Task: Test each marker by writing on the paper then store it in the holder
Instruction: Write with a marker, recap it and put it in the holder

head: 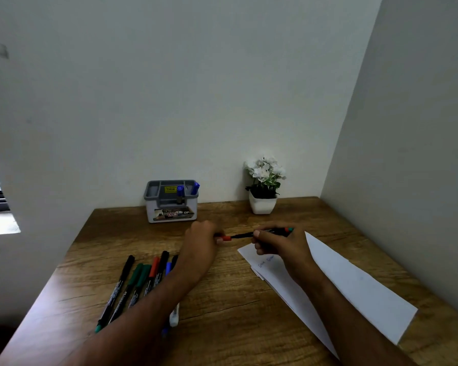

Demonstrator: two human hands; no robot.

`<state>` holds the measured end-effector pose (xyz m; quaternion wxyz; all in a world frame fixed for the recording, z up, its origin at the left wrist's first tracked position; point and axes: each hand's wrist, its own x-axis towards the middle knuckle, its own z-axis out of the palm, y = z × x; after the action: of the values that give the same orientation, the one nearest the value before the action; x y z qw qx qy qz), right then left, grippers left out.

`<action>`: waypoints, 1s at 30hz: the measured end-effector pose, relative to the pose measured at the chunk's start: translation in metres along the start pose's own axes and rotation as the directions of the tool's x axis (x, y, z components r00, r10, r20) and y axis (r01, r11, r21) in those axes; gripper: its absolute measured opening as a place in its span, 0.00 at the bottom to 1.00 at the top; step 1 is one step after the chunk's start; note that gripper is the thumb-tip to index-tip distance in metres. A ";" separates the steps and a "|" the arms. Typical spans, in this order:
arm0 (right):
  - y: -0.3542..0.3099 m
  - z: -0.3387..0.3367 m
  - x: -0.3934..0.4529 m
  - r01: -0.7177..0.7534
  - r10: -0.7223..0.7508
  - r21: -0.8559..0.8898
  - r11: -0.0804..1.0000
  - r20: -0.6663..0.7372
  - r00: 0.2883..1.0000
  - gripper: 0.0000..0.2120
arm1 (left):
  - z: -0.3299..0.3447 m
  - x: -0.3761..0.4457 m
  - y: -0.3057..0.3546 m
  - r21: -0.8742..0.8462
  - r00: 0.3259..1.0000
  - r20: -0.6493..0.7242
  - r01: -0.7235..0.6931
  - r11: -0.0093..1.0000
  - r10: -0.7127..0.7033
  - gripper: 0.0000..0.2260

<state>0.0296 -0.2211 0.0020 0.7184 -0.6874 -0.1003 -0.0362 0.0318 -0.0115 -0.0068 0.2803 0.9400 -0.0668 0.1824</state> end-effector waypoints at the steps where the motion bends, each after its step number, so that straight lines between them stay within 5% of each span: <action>1: 0.000 0.001 0.001 0.001 -0.001 0.017 1.000 0.004 1.000 0.04 | -0.001 -0.001 0.000 -0.016 1.000 -0.013 0.001 1.000 -0.001 0.08; 20: -0.001 0.047 0.018 0.031 -0.033 0.060 0.998 0.048 0.998 0.05 | -0.019 -0.008 0.010 -0.017 0.991 -0.127 -0.040 0.999 0.038 0.07; 26: -0.009 0.057 0.031 0.061 -0.047 -0.078 0.995 0.172 0.984 0.04 | -0.047 0.000 -0.018 0.059 0.999 -0.047 -0.013 0.998 0.016 0.07; 30: -0.007 0.074 0.043 0.236 -0.145 -0.366 0.900 0.260 0.955 0.07 | -0.066 -0.003 -0.032 -0.141 0.975 -0.217 0.014 0.990 -0.045 0.06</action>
<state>0.0634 -0.1444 0.0202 0.5427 -0.8038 -0.2391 -0.0477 0.0166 0.0517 0.0275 0.3532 0.8933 -0.0340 0.2759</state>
